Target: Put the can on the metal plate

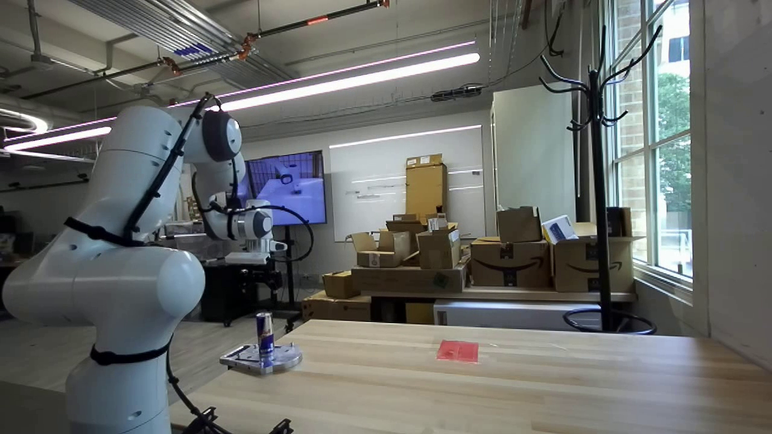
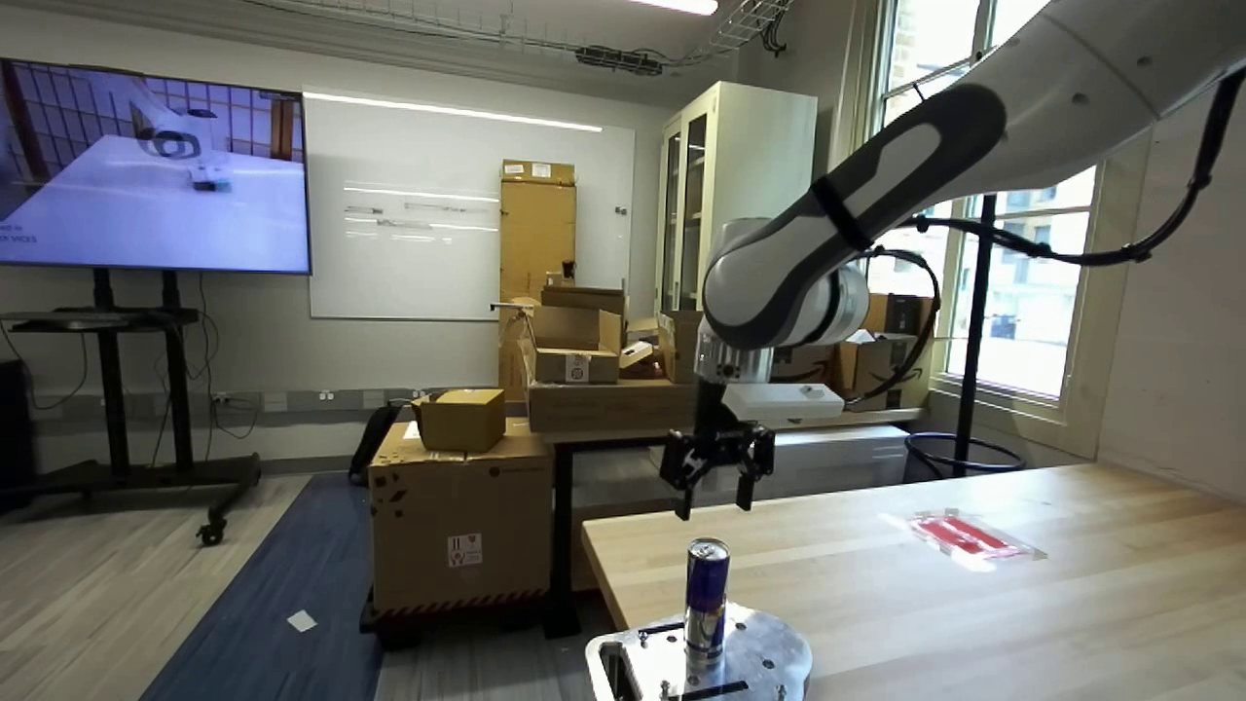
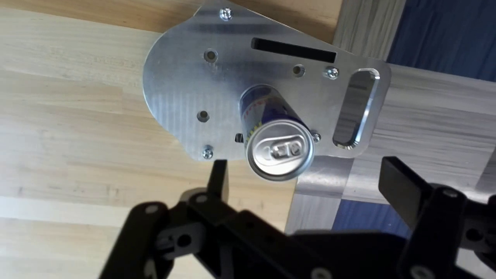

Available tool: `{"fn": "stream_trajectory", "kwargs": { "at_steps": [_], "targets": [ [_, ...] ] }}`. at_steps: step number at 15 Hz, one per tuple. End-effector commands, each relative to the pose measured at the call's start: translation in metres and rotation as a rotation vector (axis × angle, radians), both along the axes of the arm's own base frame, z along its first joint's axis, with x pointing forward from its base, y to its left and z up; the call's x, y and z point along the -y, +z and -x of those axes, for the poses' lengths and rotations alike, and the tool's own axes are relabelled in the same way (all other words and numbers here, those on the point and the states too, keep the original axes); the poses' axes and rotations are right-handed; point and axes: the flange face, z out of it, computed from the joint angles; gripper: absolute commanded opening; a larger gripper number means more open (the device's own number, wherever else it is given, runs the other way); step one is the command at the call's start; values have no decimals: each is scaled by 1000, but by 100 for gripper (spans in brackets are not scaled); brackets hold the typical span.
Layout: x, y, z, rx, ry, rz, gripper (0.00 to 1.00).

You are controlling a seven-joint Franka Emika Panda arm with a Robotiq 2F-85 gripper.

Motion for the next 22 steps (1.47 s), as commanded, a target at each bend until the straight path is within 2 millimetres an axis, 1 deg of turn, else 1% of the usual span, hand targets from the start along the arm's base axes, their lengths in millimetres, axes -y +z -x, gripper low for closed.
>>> {"fn": "stream_trajectory", "kwargs": {
  "at_steps": [1, 3, 4, 7, 8, 10, 12, 13, 15, 19, 22],
  "targets": [
    [26, 61, 30, 58, -32, 34, 100],
    [64, 86, 31, 76, -104, 45, 100],
    [90, 102, 31, 87, -153, 44, 100],
    [160, 143, 32, 121, -283, 22, 100],
    [186, 157, 36, 134, -320, 18, 100],
    [223, 175, 42, 147, -385, 26, 100],
    [252, 180, 51, 133, -431, 41, 100],
    [262, 177, 57, 115, -443, 45, 100],
    [271, 166, 66, 78, -460, 54, 100],
    [275, 132, 80, 4, -477, 52, 100],
    [279, 124, 87, -27, -488, 48, 100]
  ]
}}
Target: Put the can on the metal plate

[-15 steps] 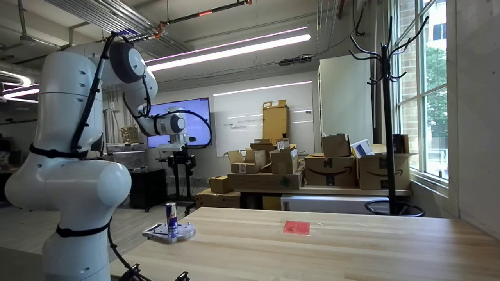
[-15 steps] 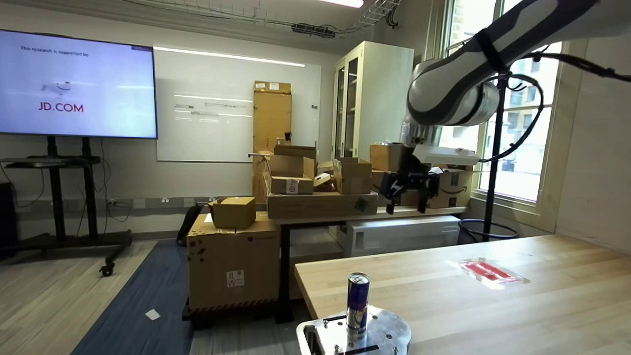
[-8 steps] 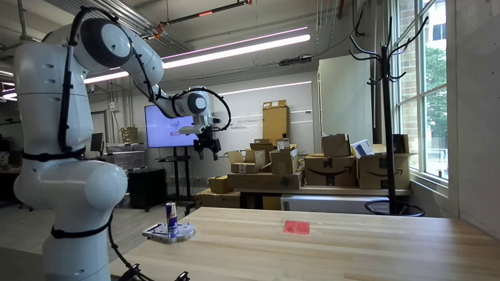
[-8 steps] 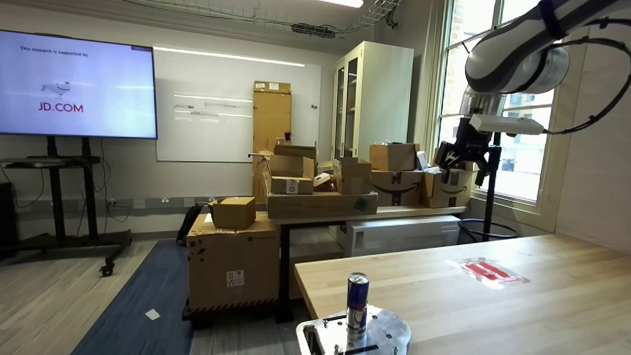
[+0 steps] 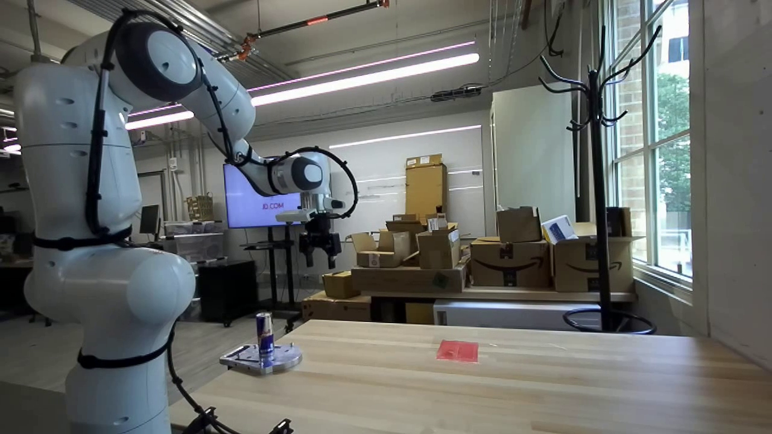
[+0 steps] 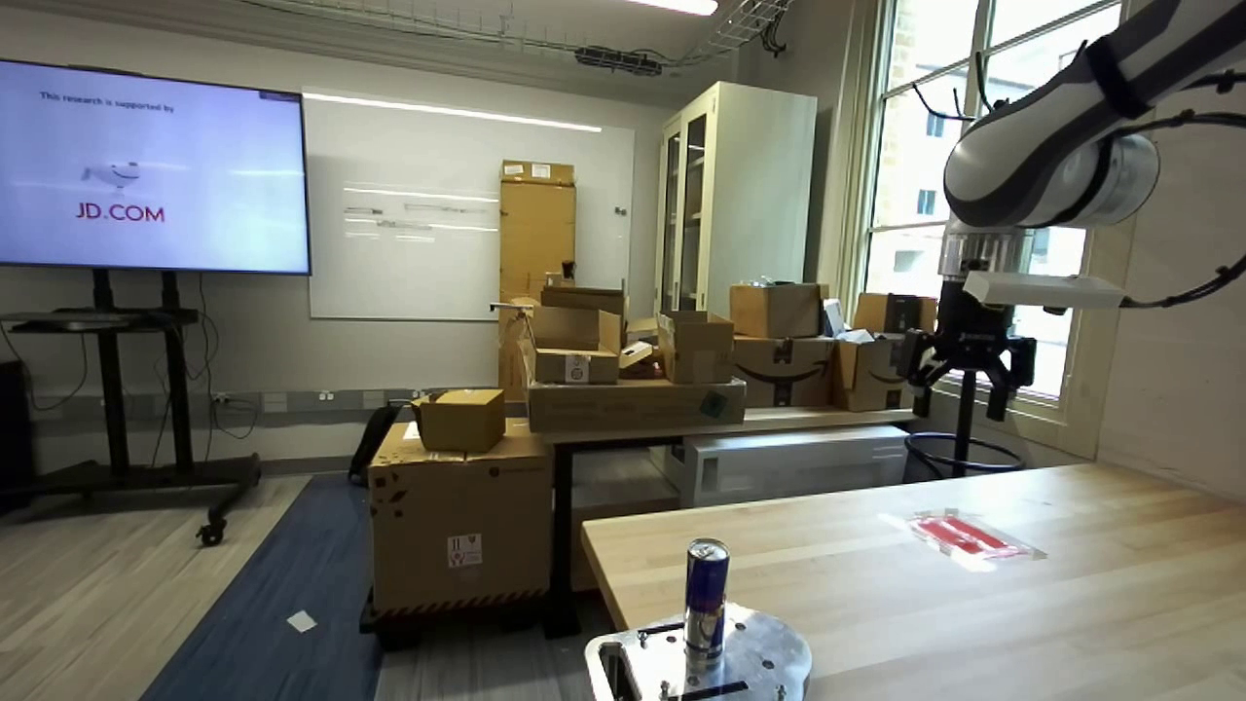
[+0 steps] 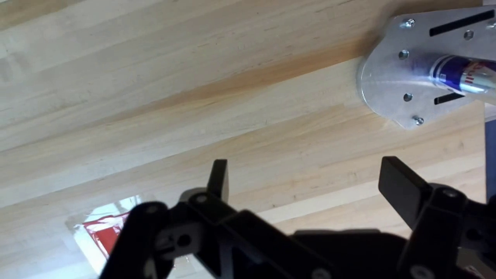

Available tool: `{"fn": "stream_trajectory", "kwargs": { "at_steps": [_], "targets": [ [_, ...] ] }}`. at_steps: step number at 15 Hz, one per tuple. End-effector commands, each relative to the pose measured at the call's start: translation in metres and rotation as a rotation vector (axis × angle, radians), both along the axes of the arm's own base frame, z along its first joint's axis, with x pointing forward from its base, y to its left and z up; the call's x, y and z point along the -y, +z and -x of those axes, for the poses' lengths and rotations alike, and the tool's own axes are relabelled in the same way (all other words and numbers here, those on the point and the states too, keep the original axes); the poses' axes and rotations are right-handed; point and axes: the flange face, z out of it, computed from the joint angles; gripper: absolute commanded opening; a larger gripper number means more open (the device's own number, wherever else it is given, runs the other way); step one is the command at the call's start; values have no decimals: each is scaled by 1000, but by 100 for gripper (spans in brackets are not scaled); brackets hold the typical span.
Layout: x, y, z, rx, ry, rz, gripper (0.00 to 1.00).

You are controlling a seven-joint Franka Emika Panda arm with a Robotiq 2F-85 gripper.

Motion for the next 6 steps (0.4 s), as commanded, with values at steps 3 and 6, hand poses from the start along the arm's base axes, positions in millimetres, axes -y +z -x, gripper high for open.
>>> {"fn": "stream_trajectory", "kwargs": {
  "at_steps": [3, 6],
  "targets": [
    [3, -6, 4, -19, -7, -2, 100],
    [4, -5, 4, -21, -8, -3, 100]
  ]
}}
